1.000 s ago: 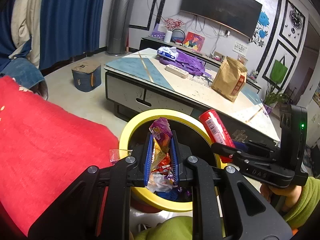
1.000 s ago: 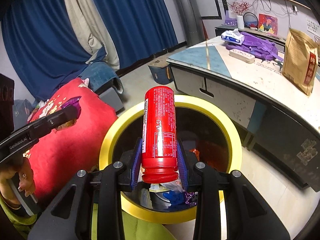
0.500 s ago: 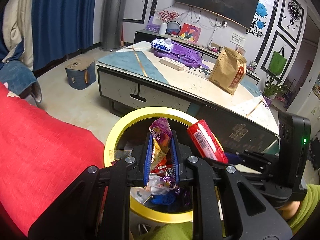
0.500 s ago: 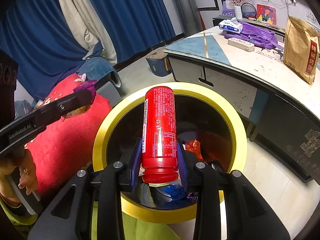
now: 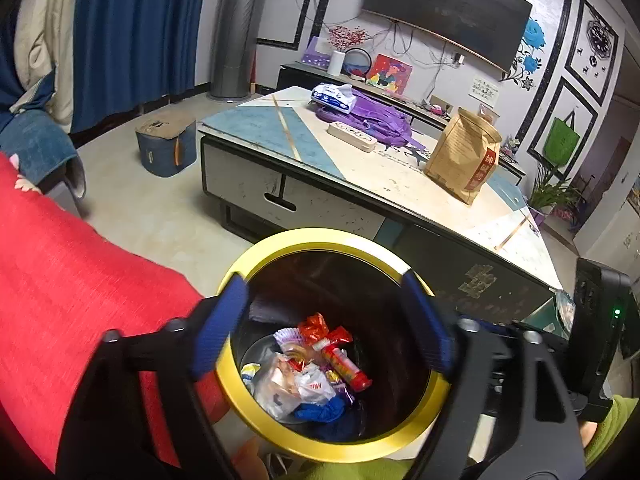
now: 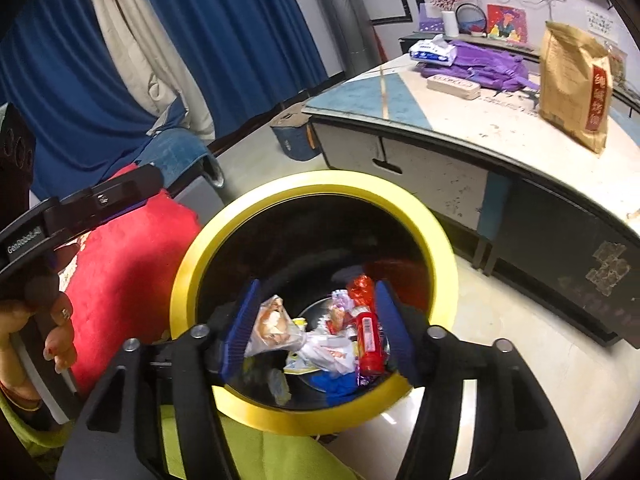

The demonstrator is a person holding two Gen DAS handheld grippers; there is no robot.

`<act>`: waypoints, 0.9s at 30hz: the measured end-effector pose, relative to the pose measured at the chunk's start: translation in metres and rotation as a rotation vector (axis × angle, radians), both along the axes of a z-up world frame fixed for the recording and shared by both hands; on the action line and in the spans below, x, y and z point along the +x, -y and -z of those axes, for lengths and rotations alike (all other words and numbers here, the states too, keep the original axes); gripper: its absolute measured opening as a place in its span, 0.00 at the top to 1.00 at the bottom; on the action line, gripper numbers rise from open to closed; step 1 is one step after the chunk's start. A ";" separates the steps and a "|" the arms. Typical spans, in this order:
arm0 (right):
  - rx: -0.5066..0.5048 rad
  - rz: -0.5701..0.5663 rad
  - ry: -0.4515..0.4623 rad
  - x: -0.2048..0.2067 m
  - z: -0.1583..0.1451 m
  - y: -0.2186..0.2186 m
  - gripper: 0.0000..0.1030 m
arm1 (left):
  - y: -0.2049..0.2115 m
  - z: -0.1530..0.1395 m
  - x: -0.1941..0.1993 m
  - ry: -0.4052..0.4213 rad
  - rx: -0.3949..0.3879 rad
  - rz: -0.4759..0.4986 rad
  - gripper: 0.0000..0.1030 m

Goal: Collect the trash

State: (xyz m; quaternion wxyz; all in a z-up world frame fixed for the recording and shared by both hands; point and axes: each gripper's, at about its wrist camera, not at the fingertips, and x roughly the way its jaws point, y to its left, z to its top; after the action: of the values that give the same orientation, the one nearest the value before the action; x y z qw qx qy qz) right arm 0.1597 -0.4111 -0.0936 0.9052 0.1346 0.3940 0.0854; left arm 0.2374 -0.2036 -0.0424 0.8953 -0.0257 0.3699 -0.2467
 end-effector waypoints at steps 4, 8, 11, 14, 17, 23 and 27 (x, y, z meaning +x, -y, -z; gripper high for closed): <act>-0.041 0.006 0.031 -0.012 -0.009 0.000 0.25 | -0.008 -0.003 -0.003 -0.009 -0.001 -0.022 0.11; -0.082 -0.007 0.106 -0.028 -0.028 -0.006 0.09 | -0.020 -0.010 -0.012 0.005 0.004 -0.050 0.11; -0.098 -0.025 0.168 -0.038 -0.042 -0.013 0.06 | -0.033 -0.014 -0.021 0.027 0.020 -0.084 0.11; -0.127 -0.056 0.201 -0.045 -0.057 -0.027 0.06 | -0.050 -0.019 -0.031 0.034 0.012 -0.115 0.11; -0.142 -0.082 0.224 -0.051 -0.070 -0.046 0.06 | -0.068 -0.025 -0.047 0.065 0.030 -0.144 0.11; -0.181 -0.098 0.221 -0.056 -0.083 -0.084 0.06 | -0.109 -0.034 -0.078 0.104 0.040 -0.223 0.11; -0.215 -0.090 0.237 -0.060 -0.083 -0.109 0.06 | -0.134 -0.039 -0.097 0.133 0.044 -0.268 0.11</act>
State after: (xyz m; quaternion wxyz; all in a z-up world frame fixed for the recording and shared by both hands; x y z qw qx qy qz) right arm 0.0999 -0.3024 -0.0111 0.9498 0.0082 0.2968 0.0986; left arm 0.1405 -0.0699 -0.0038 0.9432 -0.0389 0.3082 -0.1178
